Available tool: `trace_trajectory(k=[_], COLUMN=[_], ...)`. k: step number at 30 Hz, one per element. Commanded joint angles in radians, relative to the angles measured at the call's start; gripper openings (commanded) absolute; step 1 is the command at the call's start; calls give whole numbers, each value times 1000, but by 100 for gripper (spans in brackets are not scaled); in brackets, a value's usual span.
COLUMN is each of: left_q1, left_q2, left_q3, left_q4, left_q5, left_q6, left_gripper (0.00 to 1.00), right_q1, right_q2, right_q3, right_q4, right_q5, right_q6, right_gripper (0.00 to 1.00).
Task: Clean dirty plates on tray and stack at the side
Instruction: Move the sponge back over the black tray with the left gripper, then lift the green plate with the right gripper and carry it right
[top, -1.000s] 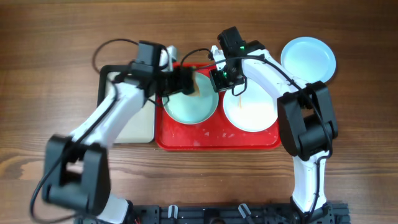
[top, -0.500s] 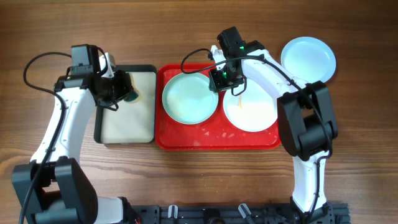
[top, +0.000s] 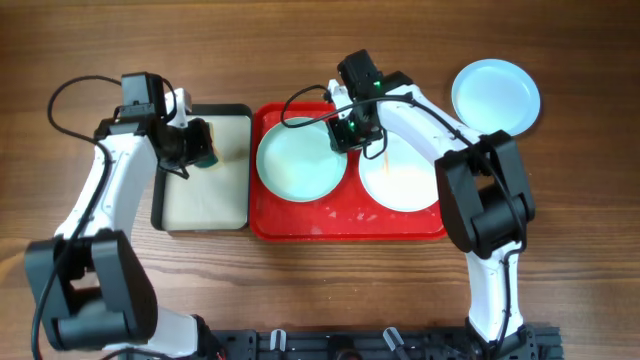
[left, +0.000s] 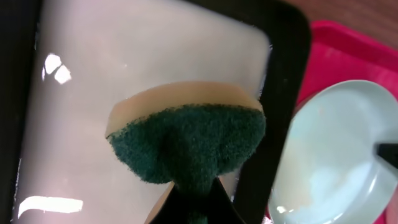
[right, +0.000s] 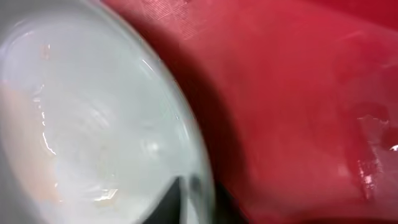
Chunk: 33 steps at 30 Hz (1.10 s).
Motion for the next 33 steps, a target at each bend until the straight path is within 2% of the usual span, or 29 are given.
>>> trace_trajectory(k=[1,5,11,20,25,30,33], left_q1=[1,1,1,1,1,1,1], left_q2=[35,36,33,-79,-104,-105,-105], left_q3=[-3,-3,-3,-3,-3,-3,-3], left_q4=[10,11,2,-61,-109,-117,-117], left_q5=[-10,-10,-10,-16,-187,-189,-189], left_q6=[24,24,25,34,-65,-65,-66], left_gripper=[4,4,4,4,4,4,4], right_q1=[8,1,2,57,154,251,294], right_q2=[23,-26,-231,-273,-272,-271,-271], right_q3=[-8,31,43,43,43,42,42], right_q4=[5,-26,5,230,334,442,488], right_q5=[27,103,206,219,425,615,713], right_q6=[24,26,48,157,158,148,71], right_gripper=[4,4,4,4,4,4,4])
